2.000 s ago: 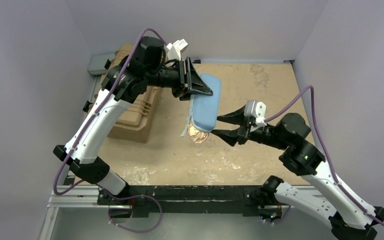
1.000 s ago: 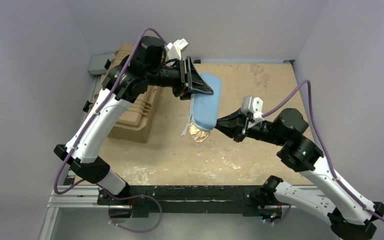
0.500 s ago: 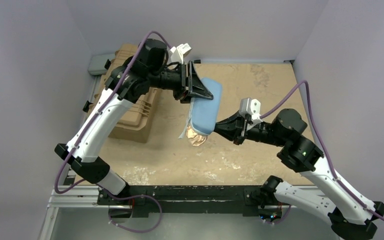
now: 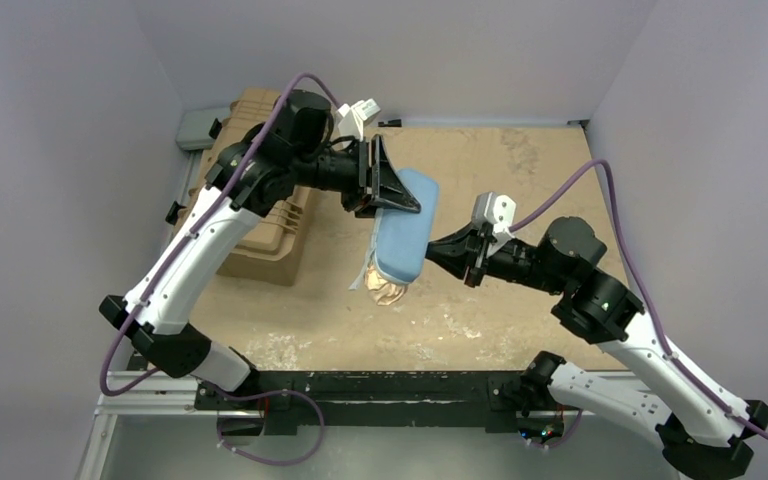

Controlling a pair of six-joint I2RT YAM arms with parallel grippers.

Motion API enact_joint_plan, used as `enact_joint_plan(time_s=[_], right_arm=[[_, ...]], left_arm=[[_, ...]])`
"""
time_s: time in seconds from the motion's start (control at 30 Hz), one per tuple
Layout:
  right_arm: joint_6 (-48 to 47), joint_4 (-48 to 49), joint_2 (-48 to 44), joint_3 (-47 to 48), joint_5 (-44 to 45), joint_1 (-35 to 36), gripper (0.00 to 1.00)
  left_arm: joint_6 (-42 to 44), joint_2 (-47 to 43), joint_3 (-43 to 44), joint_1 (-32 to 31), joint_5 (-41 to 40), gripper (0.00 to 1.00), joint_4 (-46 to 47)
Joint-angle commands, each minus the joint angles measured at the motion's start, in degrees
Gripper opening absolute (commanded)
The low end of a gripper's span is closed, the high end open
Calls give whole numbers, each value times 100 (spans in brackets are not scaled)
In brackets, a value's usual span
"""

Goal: Open the umbrella

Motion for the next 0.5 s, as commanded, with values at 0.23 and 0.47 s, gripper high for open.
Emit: enact_joint_plan(time_s=[0.23,0.47], right_arm=[[290,581,11,-169,799,-25,0],[177,580,125,-99,1002,-28,0]], left_arm=[[169,-575,-191,-65,459,0,284],[425,-704,-230,-158,635,0,-92]])
